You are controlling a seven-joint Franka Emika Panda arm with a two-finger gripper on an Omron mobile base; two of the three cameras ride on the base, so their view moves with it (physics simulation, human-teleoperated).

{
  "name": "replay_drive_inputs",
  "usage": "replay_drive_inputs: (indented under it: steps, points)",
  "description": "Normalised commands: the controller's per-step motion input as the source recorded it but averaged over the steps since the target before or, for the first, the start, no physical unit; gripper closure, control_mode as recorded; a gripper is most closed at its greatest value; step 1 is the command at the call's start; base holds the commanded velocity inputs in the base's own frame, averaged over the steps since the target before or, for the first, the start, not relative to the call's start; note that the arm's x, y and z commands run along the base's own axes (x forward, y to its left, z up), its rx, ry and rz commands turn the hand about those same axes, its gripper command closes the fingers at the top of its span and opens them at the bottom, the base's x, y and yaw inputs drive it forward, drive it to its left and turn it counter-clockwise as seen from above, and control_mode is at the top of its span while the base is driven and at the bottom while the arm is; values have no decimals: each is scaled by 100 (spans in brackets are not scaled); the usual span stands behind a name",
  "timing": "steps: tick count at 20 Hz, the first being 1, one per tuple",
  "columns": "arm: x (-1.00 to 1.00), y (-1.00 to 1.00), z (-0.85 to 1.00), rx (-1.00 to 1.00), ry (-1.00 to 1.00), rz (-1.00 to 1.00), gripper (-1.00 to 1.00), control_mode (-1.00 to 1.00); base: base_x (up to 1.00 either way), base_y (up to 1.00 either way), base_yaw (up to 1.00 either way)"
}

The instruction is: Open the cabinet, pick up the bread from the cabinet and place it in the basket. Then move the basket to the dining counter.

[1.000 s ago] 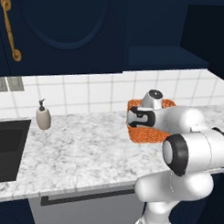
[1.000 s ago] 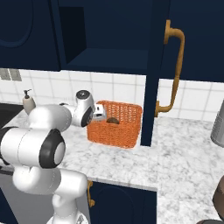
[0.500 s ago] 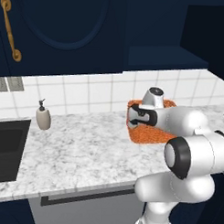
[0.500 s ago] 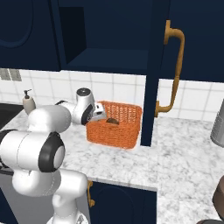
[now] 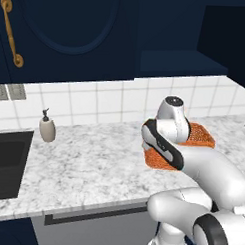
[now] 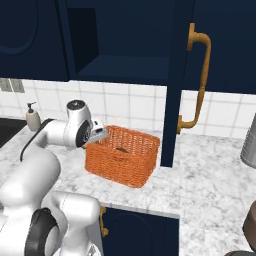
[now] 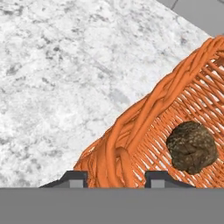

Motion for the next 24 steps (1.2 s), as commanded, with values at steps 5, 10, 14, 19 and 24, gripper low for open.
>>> replay_drive_inputs:
  steps: [5,10,14,19,24]
  points:
    - [-73,47,47,-8,0,20,100,-100,0,0,0]
    - [-79,41,36,-15,-3,27,100,-100,0,0,0]
    - [-53,11,37,-8,-1,24,100,-100,0,0,0]
    - [-31,0,50,-8,-10,19,100,-100,0,0,0]
    - [-2,1,35,-1,-7,14,100,-100,0,0,0]
